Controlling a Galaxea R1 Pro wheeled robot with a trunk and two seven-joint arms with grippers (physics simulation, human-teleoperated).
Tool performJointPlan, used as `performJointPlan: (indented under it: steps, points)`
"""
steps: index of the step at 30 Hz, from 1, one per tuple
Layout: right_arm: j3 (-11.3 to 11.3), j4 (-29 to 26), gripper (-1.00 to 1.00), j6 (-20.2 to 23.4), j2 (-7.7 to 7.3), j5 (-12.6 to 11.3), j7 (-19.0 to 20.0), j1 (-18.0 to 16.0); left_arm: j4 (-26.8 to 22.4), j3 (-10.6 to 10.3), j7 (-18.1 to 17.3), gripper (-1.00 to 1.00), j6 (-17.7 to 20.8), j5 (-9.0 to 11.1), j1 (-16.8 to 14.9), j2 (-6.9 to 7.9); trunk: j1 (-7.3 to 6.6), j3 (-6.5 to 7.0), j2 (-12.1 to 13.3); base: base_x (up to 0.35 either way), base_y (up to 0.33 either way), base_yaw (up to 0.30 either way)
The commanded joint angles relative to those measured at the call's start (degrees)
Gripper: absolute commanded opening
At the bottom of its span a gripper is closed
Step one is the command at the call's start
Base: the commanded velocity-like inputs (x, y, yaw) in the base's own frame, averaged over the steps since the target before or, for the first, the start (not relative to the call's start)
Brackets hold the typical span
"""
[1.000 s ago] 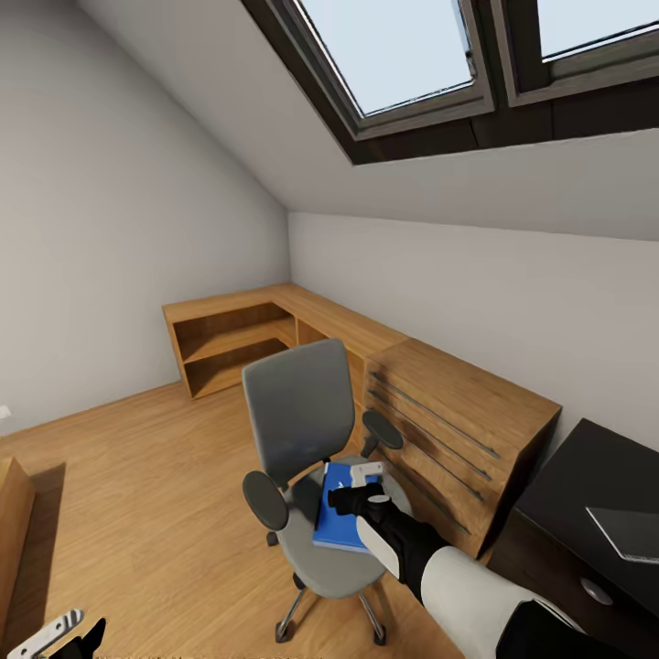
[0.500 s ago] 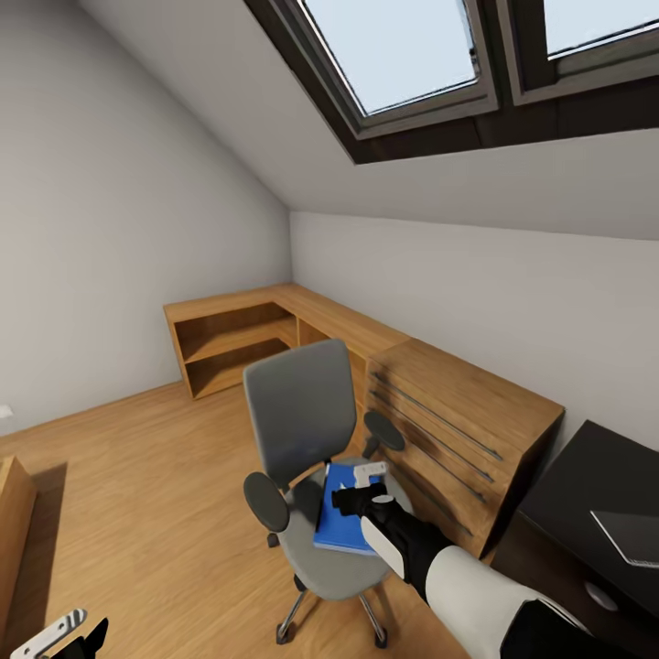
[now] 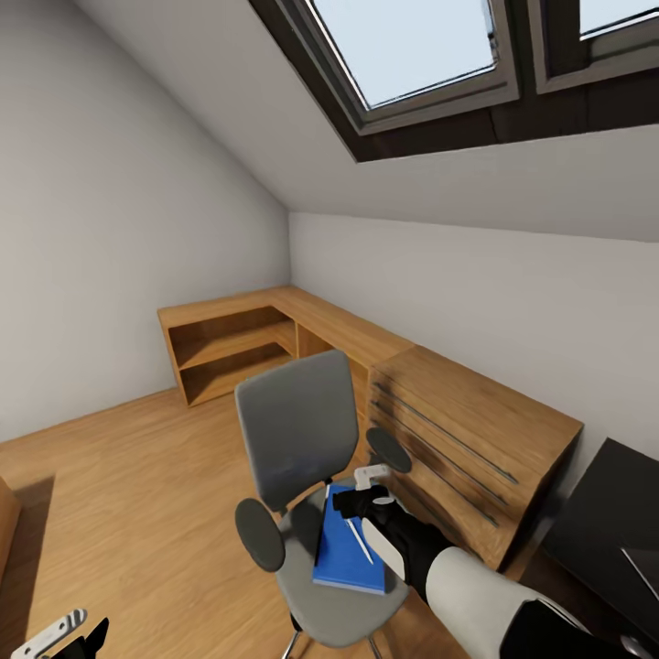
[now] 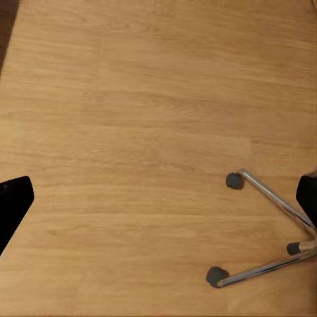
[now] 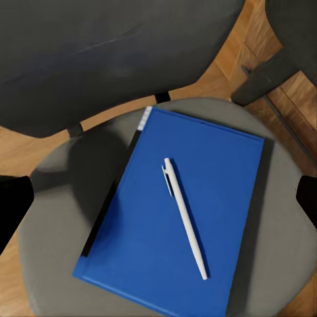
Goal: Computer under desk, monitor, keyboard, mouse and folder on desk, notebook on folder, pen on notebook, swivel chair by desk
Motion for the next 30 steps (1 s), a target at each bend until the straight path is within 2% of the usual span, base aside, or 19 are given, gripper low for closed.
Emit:
performJointPlan:
  steps: [1, 7, 12, 13, 14, 15, 16, 17, 19, 20, 22, 24, 26, 27, 30]
  points:
    - [0.49, 0.49, 1.00, 0.32, 0.00, -0.37, -0.41, -0.07, -0.15, 0.13, -0.25, 1.00, 0.42, 0.62, 0.02, 0.00, 0.02, -0.07, -0.05, 0.028, 0.000, 0.000]
    - [0.49, 0.77, 1.00, 0.36, 0.01, -0.30, -0.39, -0.08, -1.23, 0.27, -0.10, 1.00, 0.70, 0.78, 0.02, 0.07, 0.02, -0.07, -0.05, 0.011, 0.000, 0.000]
    - [0.49, 0.74, 1.00, 0.36, 0.01, -0.29, -0.45, -0.09, -3.00, -0.07, 0.21, 1.00, 1.93, 0.87, 0.02, 0.12, 1.12, -0.96, -2.06, 0.000, 0.000, 0.000]
    - [0.49, 0.74, 1.00, 0.39, 0.01, -0.26, -0.46, -0.11, -6.52, -0.12, 0.39, 1.00, 4.35, 0.90, 0.02, 0.06, 1.34, -1.14, -2.46, 0.000, 0.000, 0.000]
    - [0.49, 0.73, 1.00, 0.41, 0.01, -0.25, -0.46, -0.12, -7.86, -0.13, 0.48, 1.00, 5.51, 0.91, 0.02, 0.05, 1.56, -1.32, -2.86, 0.000, 0.000, 0.000]
    - [0.49, 0.73, 1.00, 0.52, 0.01, -0.23, -0.47, -0.12, -10.96, -0.14, 0.70, 1.00, 8.72, 0.92, 0.02, 0.01, 1.78, -1.50, -3.26, 0.000, 0.000, 0.000]
    - [0.52, 0.73, 1.00, 0.62, 0.01, -0.19, -0.47, -0.10, -14.41, -0.15, 1.03, 1.00, 12.59, 0.95, 0.02, 0.00, 2.00, -1.68, -3.66, 0.000, 0.000, 0.000]
    - [0.55, 0.73, 1.00, 0.77, 0.01, -0.15, -0.47, -0.08, -19.45, -0.13, 2.07, 1.00, 18.70, 1.08, 0.02, 0.00, 2.22, -1.86, -4.06, 0.000, 0.000, 0.000]
    - [0.56, 0.73, 1.00, 0.87, 0.01, -0.13, -0.47, -0.07, -23.06, -0.14, 3.66, 1.00, 24.07, 1.79, -0.02, -0.03, 2.66, -2.22, -4.87, 0.000, 0.000, 0.000]
    - [0.57, 0.73, 1.00, 0.89, 0.01, -0.13, -0.47, -0.07, -23.89, -0.14, 4.25, 1.00, 25.54, 2.25, -0.10, -0.06, 2.88, -2.40, -5.27, 0.000, 0.000, 0.000]
    - [0.56, 0.73, 1.00, 0.94, 0.01, -0.12, -0.47, -0.08, -25.83, -0.21, 6.88, 1.00, 30.06, 5.28, -1.90, -0.12, 3.32, -2.76, -6.07, 0.000, 0.000, 0.000]
    - [0.55, 0.73, 1.00, 0.96, 0.01, -0.12, -0.47, -0.09, -26.27, -0.23, 8.60, 1.00, 31.90, 7.31, -3.42, -0.15, 3.75, -3.12, -6.87, 0.000, 0.000, 0.000]
    - [0.51, 0.73, 1.00, 0.97, 0.01, -0.11, -0.47, -0.10, -26.75, -0.31, 16.01, 1.00, 37.05, 13.24, -6.96, -0.30, 4.19, -3.48, -7.67, 0.000, 0.000, 0.000]
    - [0.51, 0.73, 1.00, 0.98, 0.01, -0.11, -0.47, -0.10, -26.82, -0.52, 19.36, 1.00, 38.27, 15.49, -7.70, -0.58, 4.41, -3.66, -8.07, 0.000, 0.000, 0.000]
    - [0.50, 0.73, 1.00, 0.98, 0.01, -0.11, -0.47, -0.08, -26.26, -1.01, 22.29, 1.00, 38.50, 17.08, -8.23, -2.07, 5.07, -4.19, -9.28, 0.000, 0.000, 0.000]
